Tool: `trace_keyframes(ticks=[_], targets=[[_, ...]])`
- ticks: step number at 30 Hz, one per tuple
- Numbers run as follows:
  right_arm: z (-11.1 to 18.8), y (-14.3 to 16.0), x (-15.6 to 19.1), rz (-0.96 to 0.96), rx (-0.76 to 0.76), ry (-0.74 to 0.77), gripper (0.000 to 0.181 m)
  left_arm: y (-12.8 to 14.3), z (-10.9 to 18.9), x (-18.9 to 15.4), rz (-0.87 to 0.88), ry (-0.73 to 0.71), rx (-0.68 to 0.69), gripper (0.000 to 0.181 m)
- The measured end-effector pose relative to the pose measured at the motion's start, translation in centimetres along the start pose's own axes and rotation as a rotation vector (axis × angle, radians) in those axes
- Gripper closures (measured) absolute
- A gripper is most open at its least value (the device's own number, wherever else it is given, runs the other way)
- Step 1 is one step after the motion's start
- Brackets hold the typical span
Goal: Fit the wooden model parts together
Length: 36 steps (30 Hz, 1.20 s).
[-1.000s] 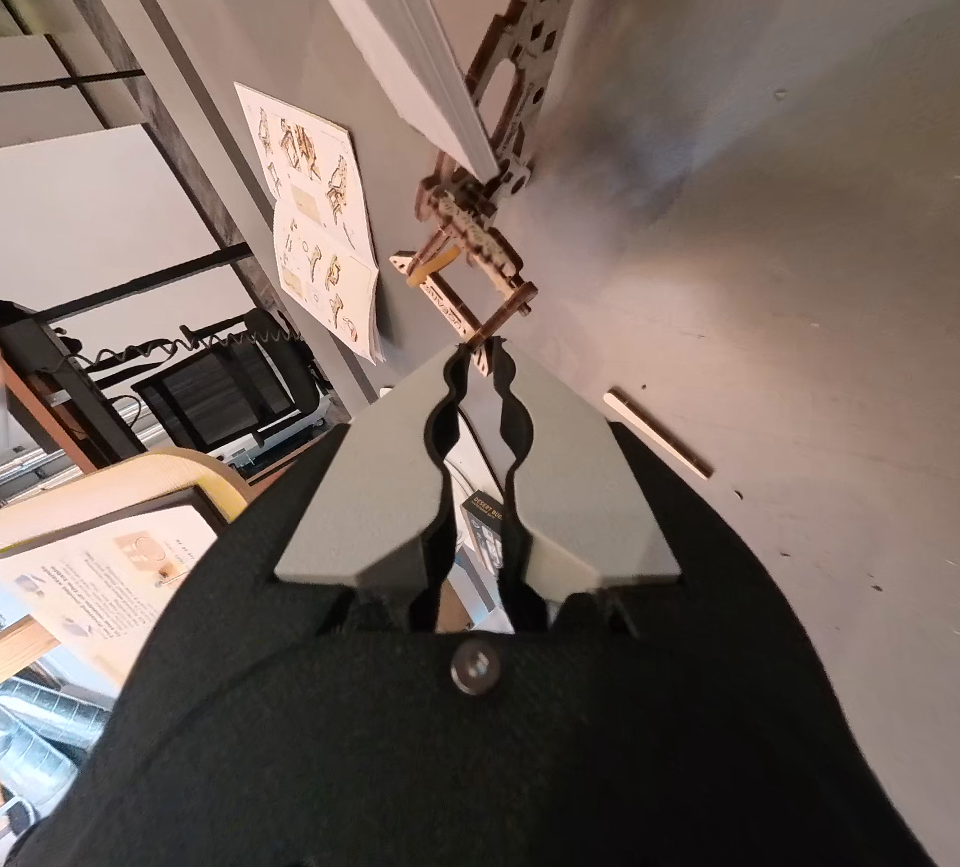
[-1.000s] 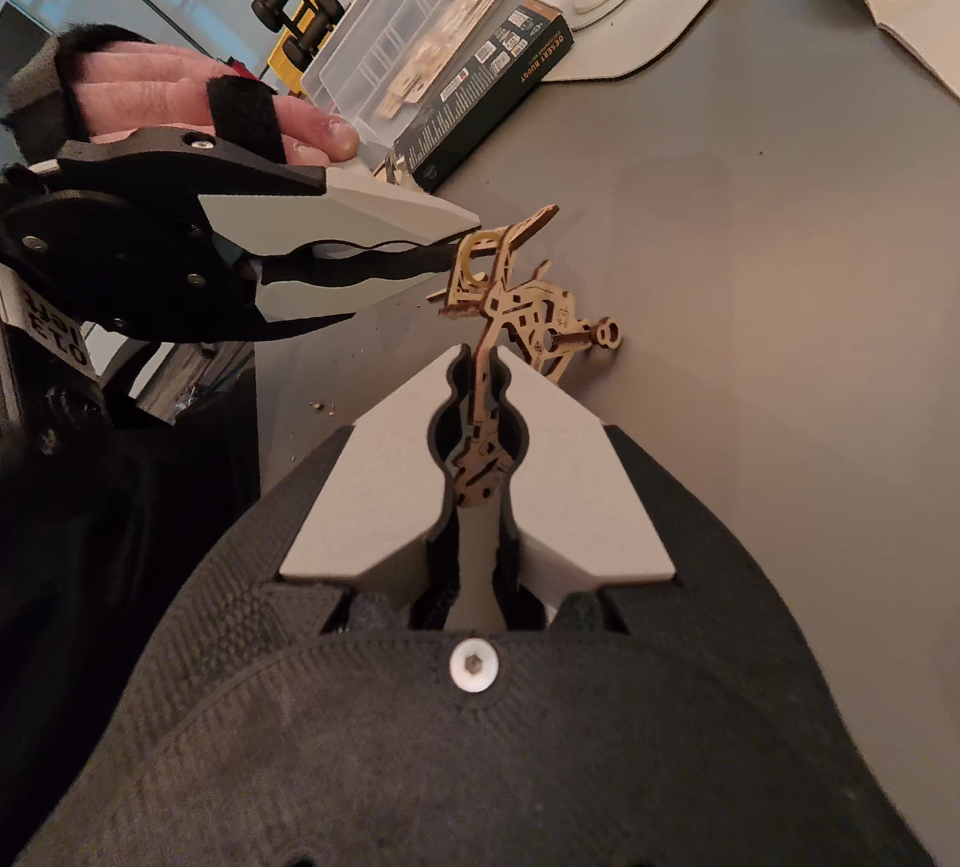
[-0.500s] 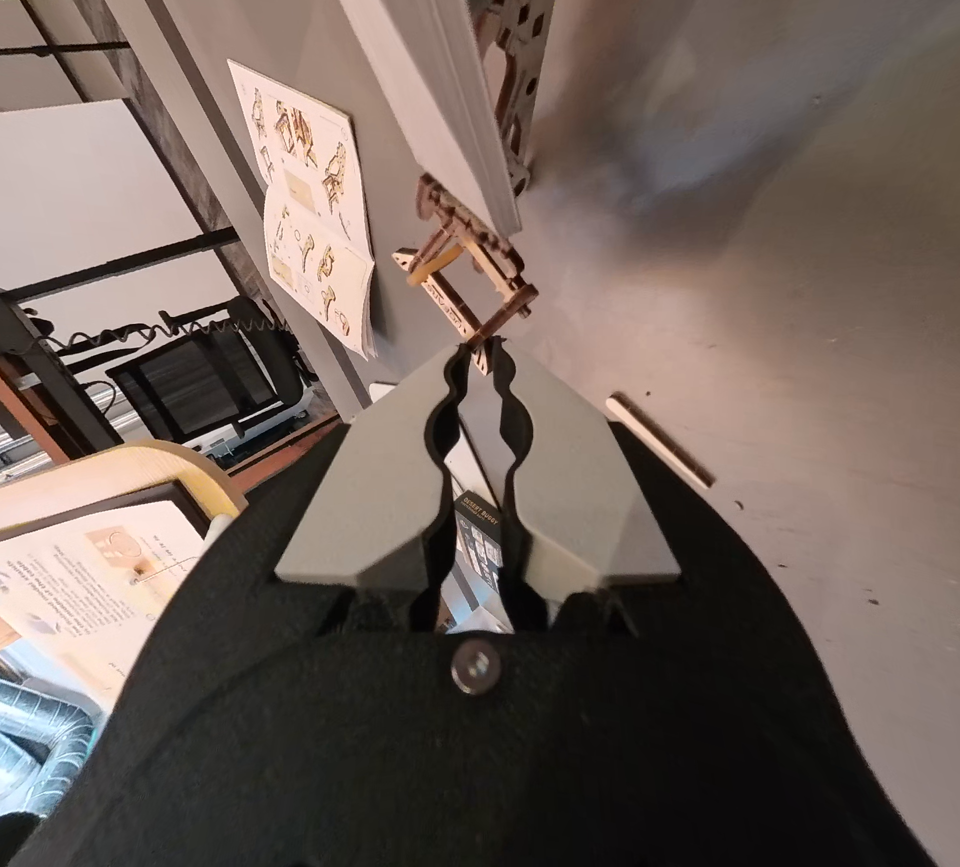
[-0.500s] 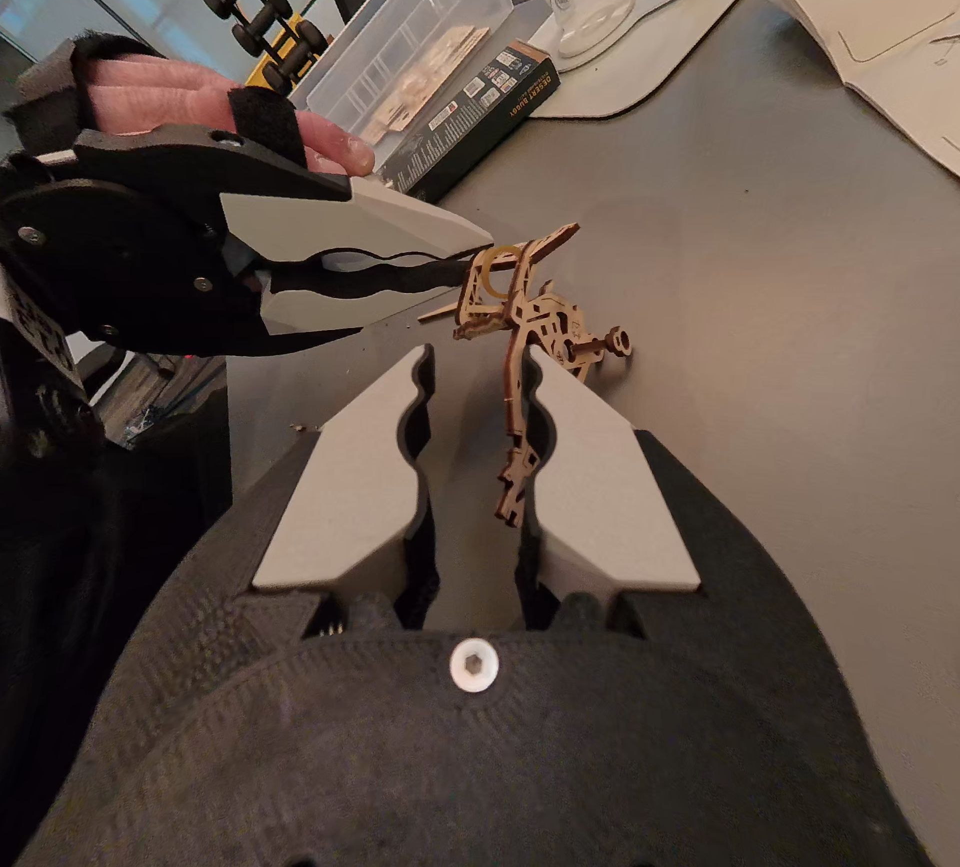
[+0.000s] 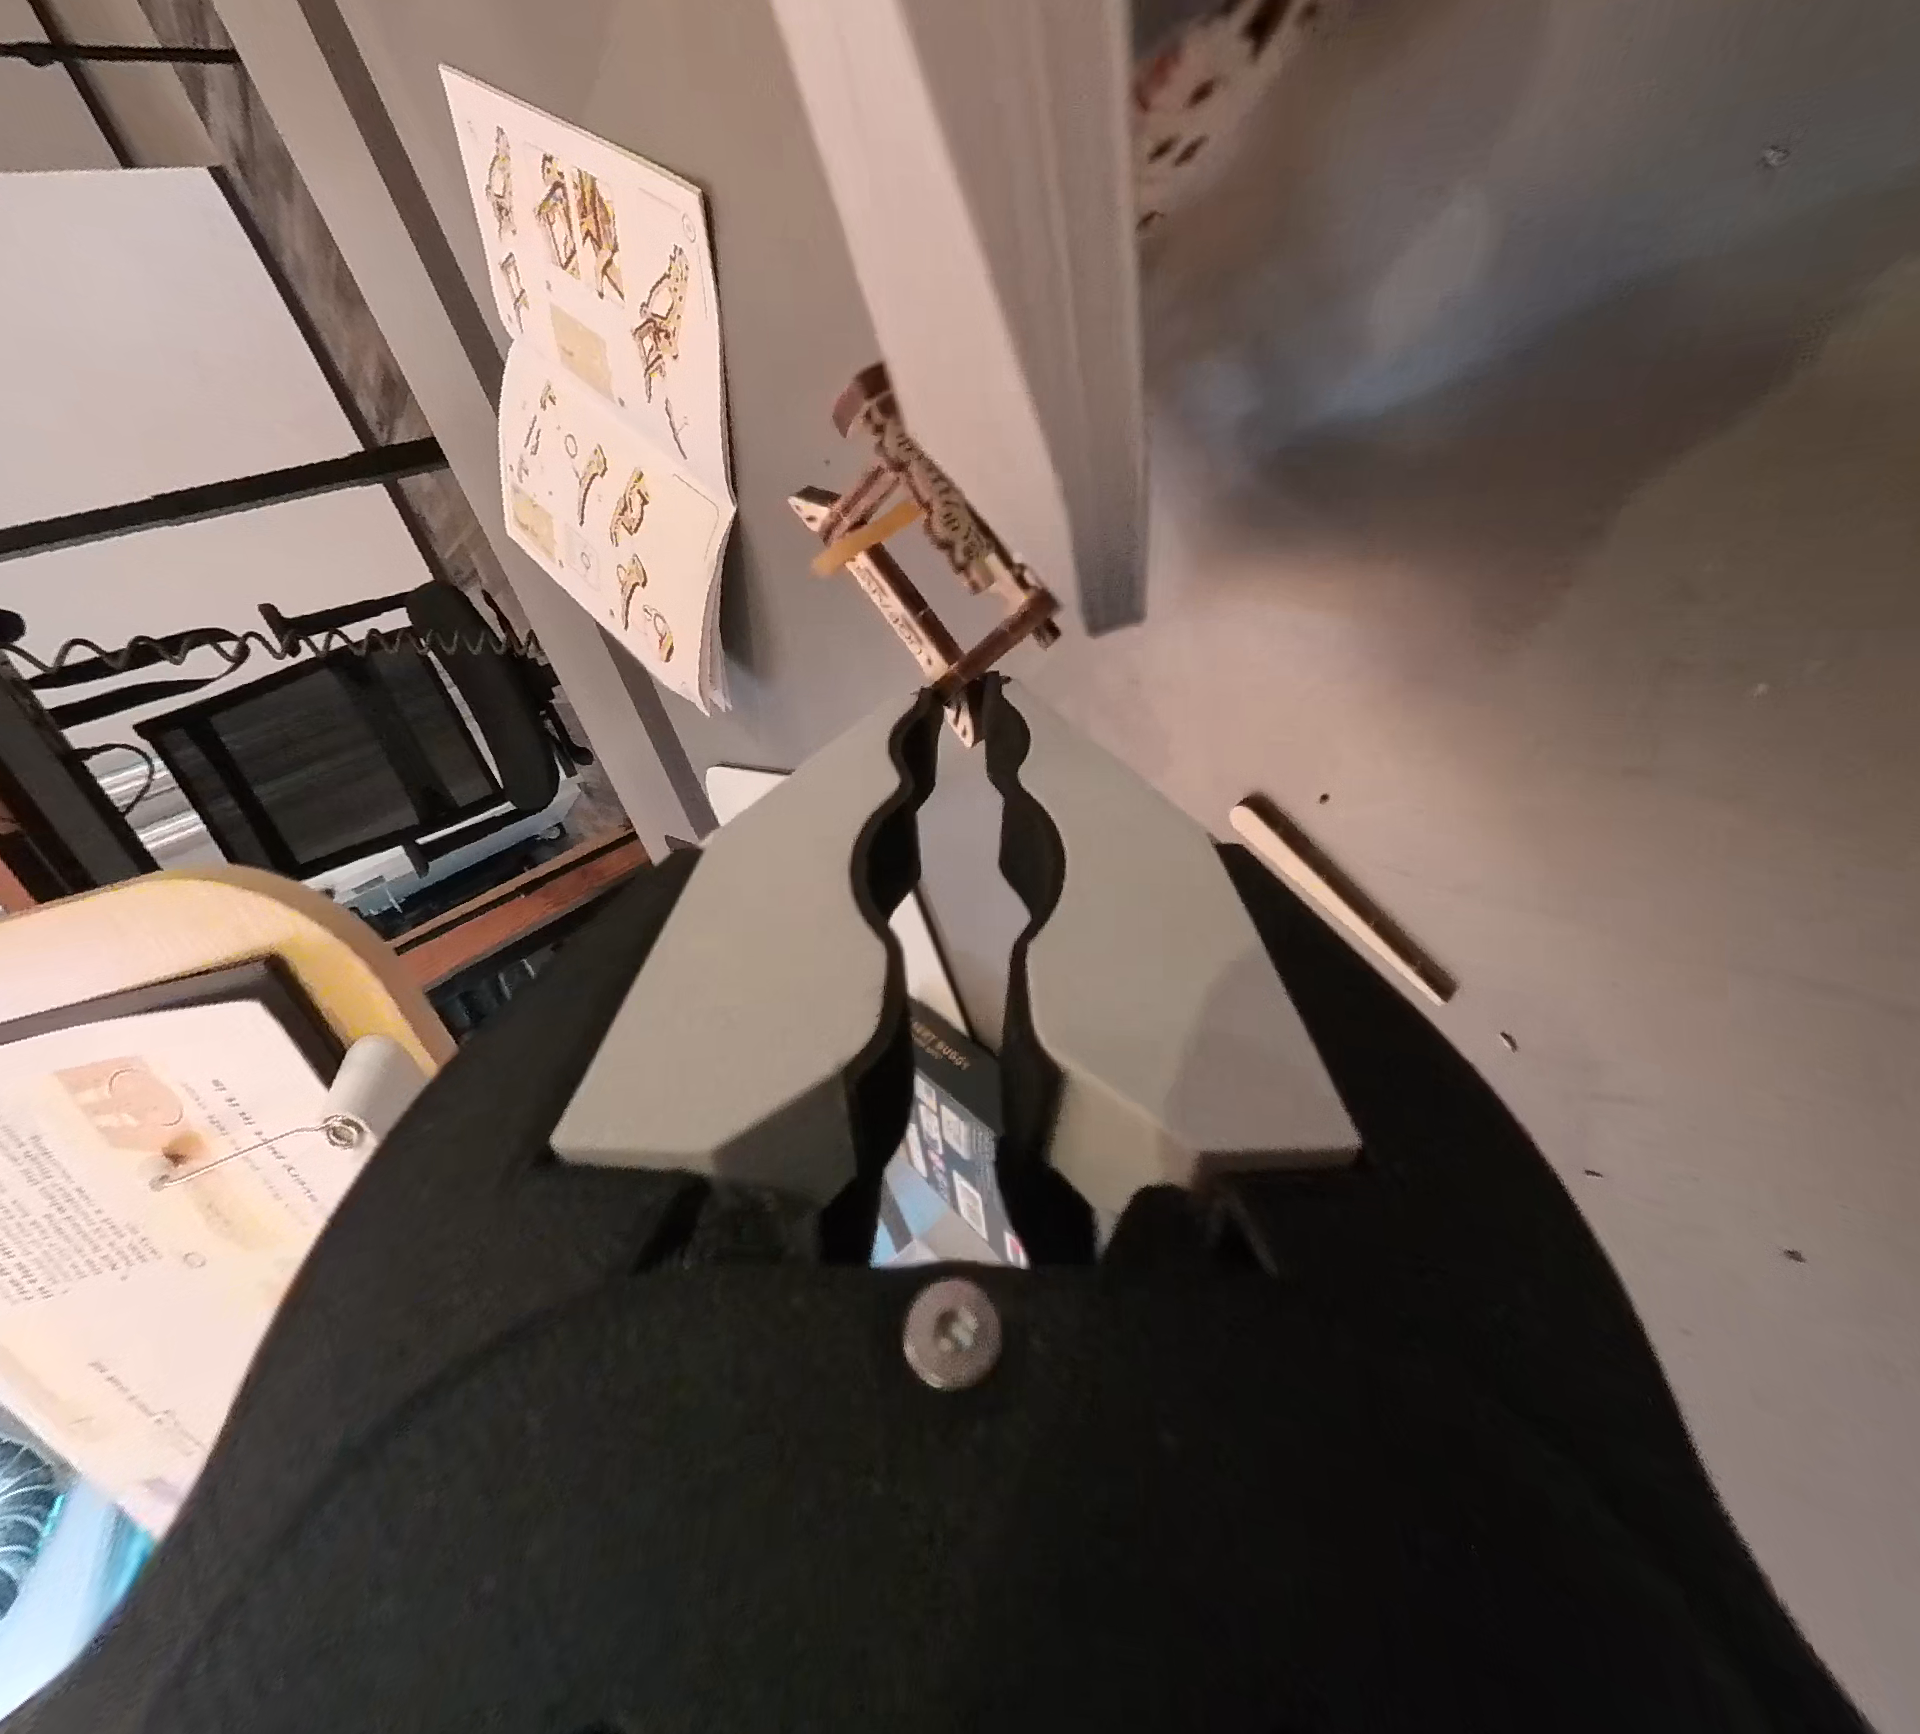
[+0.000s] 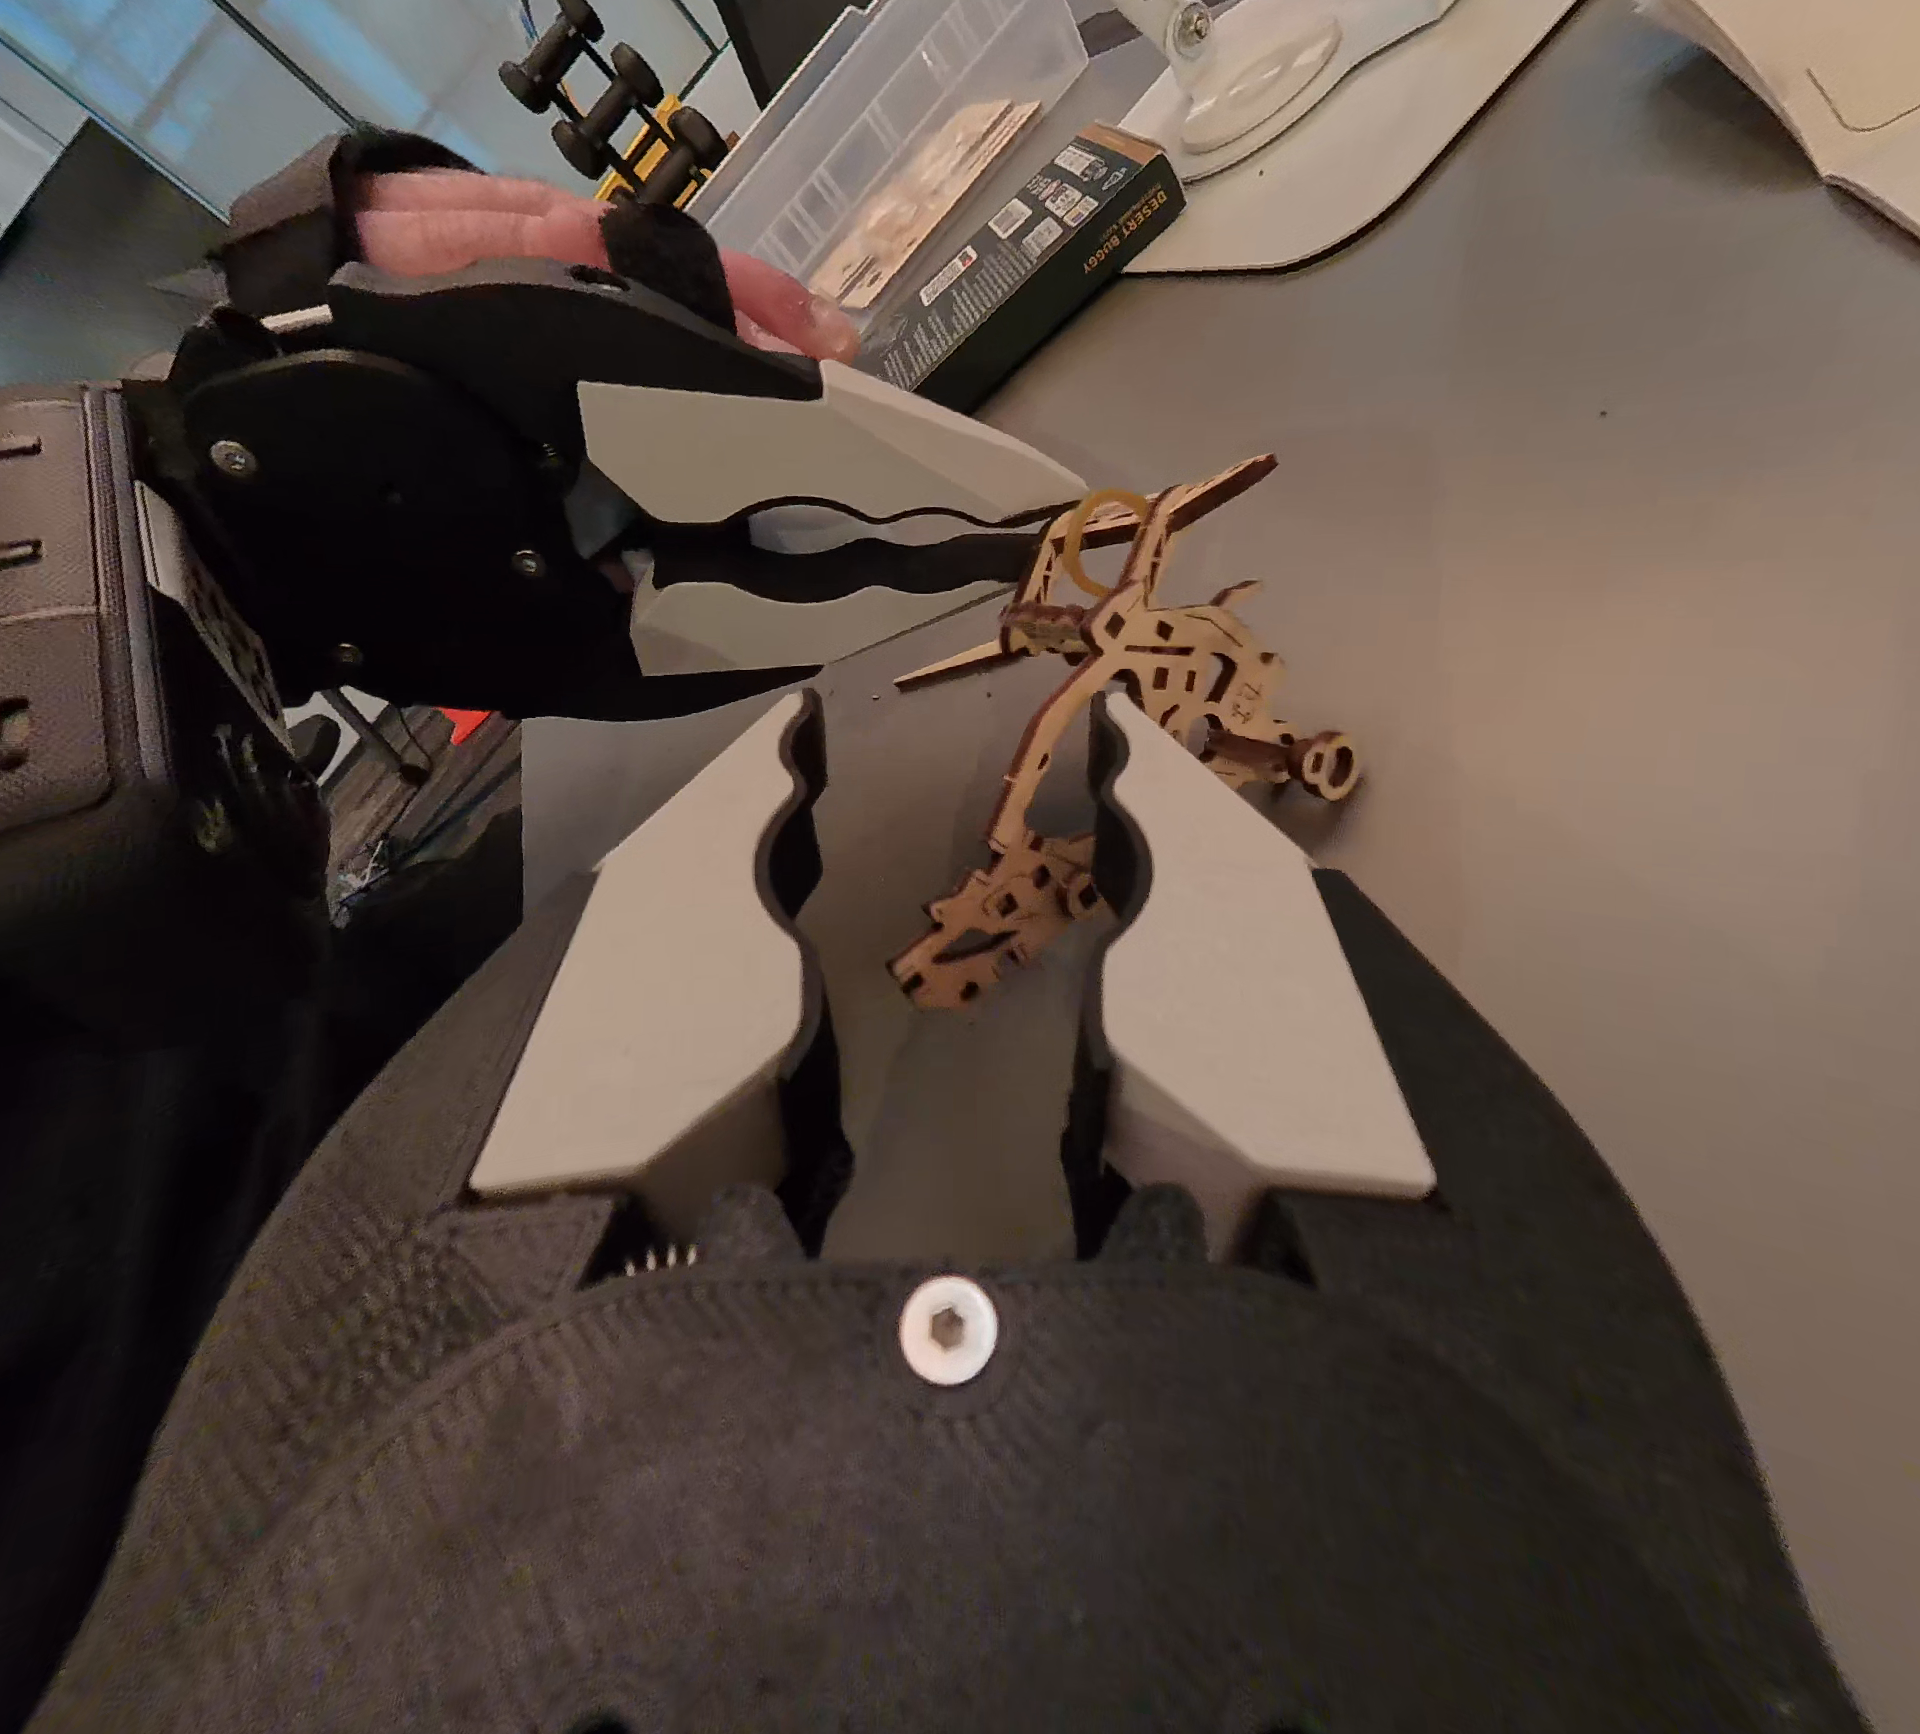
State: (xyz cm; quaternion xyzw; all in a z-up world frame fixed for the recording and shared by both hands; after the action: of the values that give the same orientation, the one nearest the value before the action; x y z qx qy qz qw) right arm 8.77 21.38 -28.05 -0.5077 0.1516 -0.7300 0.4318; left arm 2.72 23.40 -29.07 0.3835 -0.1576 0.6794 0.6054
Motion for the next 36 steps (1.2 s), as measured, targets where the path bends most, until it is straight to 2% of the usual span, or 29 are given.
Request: trace_keyframes(ticks=[5,13,24,36], targets=[[0.07,-0.37,0.24,-0.010,-0.027,-0.036,0.123,0.12,-0.24,0.07,-0.011,0.020,-0.007,0.175],[0.47,-0.46,0.21,-0.032,-0.037,-0.080,0.119,-0.20,-0.38,0.35,-0.024,0.017,-0.011,0.175],[0.63,-0.23,0.31,-0.017,-0.039,-0.054,0.114,-0.57,-0.49,0.38,0.005,0.035,-0.027,0.175],[-0.10,-0.31,0.55,0.007,-0.033,-0.025,0.113,-0.52,-0.86,0.64,-0.028,-0.019,-0.043,0.175]])
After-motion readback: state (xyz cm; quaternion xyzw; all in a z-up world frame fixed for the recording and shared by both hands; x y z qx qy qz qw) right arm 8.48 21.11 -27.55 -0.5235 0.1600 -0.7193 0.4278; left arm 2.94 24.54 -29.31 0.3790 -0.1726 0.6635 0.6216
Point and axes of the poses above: each gripper's, where its closed fingertips meet, z back along the fingers, y out of its underside, x = y × z across the jaws, the point moved 2 cm from there along z, back along the fingers, and after that the axes turned 15 degrees about x, right-handed, at the moved point
